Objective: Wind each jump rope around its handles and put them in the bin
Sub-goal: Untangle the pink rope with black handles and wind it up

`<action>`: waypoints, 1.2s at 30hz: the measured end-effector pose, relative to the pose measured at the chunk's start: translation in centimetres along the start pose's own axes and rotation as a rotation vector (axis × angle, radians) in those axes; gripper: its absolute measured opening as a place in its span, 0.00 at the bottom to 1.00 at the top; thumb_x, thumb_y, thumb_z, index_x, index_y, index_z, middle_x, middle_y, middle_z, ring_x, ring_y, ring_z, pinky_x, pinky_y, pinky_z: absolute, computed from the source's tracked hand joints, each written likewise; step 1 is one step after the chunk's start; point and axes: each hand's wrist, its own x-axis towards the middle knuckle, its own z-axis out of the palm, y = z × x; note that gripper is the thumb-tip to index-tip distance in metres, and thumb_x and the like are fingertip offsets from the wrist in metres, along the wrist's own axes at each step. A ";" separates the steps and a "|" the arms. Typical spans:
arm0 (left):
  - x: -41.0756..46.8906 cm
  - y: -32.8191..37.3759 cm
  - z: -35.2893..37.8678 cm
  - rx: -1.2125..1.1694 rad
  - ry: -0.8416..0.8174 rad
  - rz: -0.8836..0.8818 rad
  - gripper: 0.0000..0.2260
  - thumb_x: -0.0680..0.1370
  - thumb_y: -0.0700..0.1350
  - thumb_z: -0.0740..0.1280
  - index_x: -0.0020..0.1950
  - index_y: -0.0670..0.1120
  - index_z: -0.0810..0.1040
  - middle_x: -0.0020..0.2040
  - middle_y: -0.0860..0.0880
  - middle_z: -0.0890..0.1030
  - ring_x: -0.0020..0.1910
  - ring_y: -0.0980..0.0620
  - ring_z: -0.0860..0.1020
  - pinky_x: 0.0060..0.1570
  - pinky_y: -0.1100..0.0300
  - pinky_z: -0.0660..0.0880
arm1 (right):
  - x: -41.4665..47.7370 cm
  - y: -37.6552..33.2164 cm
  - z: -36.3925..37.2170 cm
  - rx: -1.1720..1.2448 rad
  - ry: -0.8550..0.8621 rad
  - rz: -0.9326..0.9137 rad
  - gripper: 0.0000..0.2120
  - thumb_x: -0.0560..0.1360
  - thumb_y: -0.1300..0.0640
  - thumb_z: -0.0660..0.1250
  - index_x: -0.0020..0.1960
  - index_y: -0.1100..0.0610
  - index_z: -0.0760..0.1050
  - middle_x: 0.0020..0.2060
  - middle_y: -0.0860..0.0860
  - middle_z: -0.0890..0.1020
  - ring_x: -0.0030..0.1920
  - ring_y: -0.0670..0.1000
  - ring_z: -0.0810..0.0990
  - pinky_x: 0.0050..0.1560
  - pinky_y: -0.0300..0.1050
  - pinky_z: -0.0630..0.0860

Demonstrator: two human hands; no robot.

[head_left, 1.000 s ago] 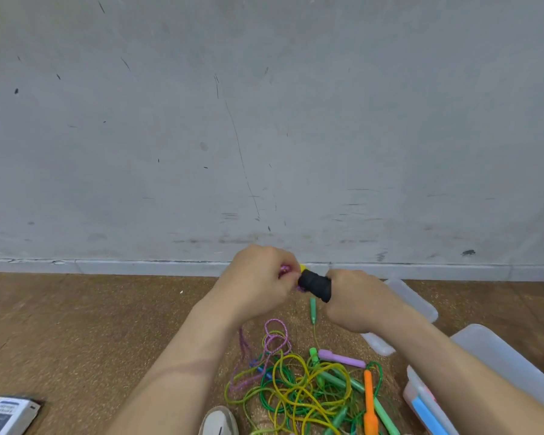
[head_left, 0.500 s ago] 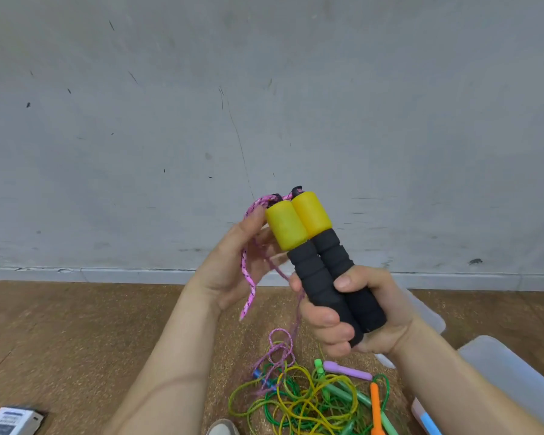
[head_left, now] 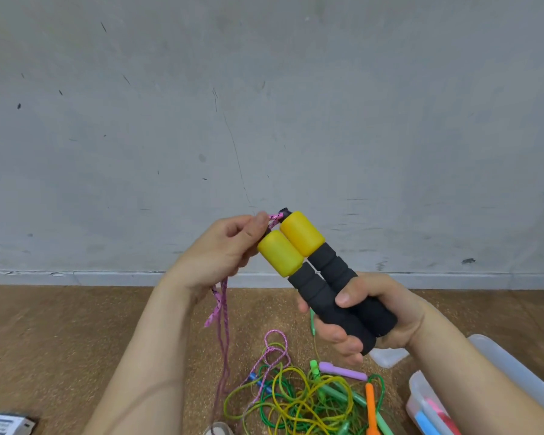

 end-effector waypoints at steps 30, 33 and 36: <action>1.3 -4.1 7.4 1.388 -0.265 0.100 0.08 0.79 0.43 0.62 0.49 0.44 0.80 0.42 0.45 0.77 0.44 0.44 0.74 0.39 0.55 0.63 | 2.8 1.4 -0.9 -1.385 1.148 0.477 0.05 0.72 0.58 0.61 0.38 0.53 0.66 0.33 0.53 0.74 0.33 0.54 0.73 0.32 0.43 0.67; 0.4 -3.6 6.6 1.266 -0.268 0.176 0.08 0.77 0.47 0.65 0.48 0.47 0.83 0.39 0.48 0.80 0.42 0.47 0.75 0.39 0.57 0.69 | 2.7 1.4 -0.8 -1.462 1.087 0.601 0.03 0.71 0.58 0.61 0.41 0.54 0.67 0.33 0.51 0.73 0.32 0.52 0.72 0.31 0.42 0.67; -0.3 -2.8 5.6 1.102 -0.238 0.154 0.06 0.73 0.51 0.71 0.48 0.53 0.84 0.36 0.55 0.79 0.38 0.56 0.75 0.37 0.59 0.71 | 2.9 1.7 -0.2 -1.575 0.996 0.669 0.02 0.71 0.58 0.62 0.43 0.55 0.69 0.33 0.50 0.73 0.36 0.54 0.75 0.34 0.43 0.70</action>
